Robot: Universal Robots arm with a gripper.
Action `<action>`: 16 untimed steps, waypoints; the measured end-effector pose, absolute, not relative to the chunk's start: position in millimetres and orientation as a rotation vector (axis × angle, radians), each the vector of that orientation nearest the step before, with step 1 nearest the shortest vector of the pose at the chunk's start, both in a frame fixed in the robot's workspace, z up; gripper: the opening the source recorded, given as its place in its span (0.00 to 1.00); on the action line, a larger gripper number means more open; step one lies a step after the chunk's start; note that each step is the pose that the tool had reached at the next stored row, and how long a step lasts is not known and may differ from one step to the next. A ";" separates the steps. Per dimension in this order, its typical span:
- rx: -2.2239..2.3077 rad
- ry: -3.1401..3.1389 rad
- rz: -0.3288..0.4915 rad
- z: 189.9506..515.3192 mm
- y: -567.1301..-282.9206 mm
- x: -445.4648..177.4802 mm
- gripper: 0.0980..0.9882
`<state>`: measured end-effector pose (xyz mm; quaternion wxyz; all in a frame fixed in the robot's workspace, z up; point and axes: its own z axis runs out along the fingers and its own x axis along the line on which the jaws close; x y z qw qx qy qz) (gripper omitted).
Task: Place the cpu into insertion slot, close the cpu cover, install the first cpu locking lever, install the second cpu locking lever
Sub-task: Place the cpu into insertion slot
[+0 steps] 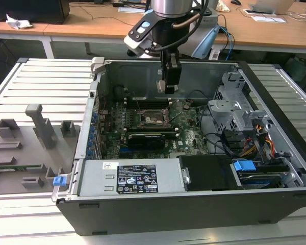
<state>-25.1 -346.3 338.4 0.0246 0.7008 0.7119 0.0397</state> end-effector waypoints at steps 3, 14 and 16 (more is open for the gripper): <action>2.168 2.202 0.123 336.5 -346.3 -26.3 0.50; 2.169 2.202 0.124 332.9 -346.2 -28.5 0.50; 2.169 2.202 0.124 332.6 -346.3 -28.5 0.50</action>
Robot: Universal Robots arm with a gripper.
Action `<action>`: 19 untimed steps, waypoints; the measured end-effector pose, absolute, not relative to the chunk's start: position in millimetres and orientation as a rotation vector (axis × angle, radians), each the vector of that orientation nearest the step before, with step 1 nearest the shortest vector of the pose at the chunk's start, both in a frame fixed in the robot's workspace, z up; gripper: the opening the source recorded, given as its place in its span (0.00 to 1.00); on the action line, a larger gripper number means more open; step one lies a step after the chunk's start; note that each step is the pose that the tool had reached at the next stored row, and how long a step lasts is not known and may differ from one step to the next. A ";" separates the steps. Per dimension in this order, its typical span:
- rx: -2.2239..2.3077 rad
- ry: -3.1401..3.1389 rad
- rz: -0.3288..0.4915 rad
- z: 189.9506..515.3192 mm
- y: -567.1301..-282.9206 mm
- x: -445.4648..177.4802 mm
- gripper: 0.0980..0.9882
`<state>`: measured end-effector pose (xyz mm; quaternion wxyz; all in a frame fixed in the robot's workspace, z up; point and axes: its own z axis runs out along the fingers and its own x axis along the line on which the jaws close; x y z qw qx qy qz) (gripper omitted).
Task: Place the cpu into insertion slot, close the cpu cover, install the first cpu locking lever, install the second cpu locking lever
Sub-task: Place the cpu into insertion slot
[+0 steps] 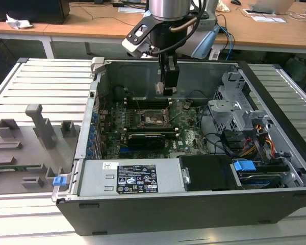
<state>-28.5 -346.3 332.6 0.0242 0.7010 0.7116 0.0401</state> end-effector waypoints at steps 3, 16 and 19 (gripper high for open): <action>2.169 2.201 0.125 331.7 -346.3 -29.2 0.50; 2.170 2.202 0.124 322.7 -346.3 -30.4 0.50; 2.170 2.203 0.123 320.9 -346.3 -30.4 0.50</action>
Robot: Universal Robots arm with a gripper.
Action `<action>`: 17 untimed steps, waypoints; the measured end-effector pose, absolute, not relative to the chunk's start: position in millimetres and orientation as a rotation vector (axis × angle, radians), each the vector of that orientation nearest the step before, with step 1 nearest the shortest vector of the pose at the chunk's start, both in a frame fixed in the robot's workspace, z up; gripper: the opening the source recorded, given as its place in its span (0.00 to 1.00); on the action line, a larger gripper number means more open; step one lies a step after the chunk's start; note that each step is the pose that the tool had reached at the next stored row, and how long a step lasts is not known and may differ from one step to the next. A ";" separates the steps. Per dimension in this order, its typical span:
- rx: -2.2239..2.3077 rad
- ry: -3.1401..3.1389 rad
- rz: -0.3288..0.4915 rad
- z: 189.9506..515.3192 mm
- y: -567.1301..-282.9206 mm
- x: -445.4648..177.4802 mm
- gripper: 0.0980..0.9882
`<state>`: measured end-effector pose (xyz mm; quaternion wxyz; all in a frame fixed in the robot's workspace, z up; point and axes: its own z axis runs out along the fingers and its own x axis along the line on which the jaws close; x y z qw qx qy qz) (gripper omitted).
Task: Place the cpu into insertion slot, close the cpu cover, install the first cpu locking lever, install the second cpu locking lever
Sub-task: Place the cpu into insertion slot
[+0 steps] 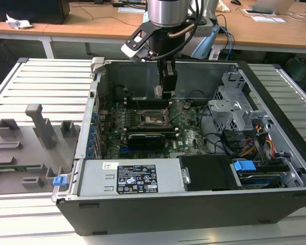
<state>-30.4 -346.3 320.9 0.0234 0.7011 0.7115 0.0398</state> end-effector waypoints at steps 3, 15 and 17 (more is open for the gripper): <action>2.171 2.203 0.122 318.9 -346.3 -30.4 0.50; 2.174 2.206 0.117 308.3 -346.3 -30.5 0.50; 2.174 2.207 0.116 306.7 -346.3 -30.6 0.50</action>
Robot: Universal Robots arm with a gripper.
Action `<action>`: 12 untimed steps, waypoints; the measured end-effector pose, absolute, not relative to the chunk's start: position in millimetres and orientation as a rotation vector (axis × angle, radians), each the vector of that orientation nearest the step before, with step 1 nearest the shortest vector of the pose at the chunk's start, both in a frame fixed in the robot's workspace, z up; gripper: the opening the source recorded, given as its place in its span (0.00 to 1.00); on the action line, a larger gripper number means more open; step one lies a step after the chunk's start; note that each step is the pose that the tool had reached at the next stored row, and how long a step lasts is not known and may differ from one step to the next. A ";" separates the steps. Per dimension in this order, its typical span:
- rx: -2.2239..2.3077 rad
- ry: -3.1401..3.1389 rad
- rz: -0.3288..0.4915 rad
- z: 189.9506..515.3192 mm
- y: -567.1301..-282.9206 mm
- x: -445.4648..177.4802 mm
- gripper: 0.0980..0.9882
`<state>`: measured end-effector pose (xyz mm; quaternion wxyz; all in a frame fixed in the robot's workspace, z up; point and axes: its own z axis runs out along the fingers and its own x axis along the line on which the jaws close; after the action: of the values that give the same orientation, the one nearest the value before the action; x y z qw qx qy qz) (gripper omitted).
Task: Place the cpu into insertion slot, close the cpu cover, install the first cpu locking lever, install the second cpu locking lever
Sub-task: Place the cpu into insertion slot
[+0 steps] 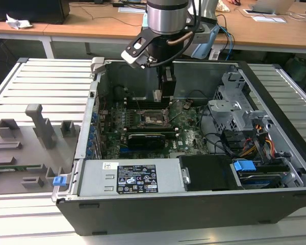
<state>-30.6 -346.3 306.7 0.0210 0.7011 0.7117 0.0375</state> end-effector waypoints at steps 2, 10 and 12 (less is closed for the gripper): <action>2.174 2.207 0.116 304.4 -346.3 -30.6 0.50; 2.177 2.210 0.109 291.4 -346.3 -30.7 0.50; 2.178 2.211 0.108 286.6 -346.3 -30.8 0.50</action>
<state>-30.8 -346.3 286.6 0.0181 0.7014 0.7117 0.0346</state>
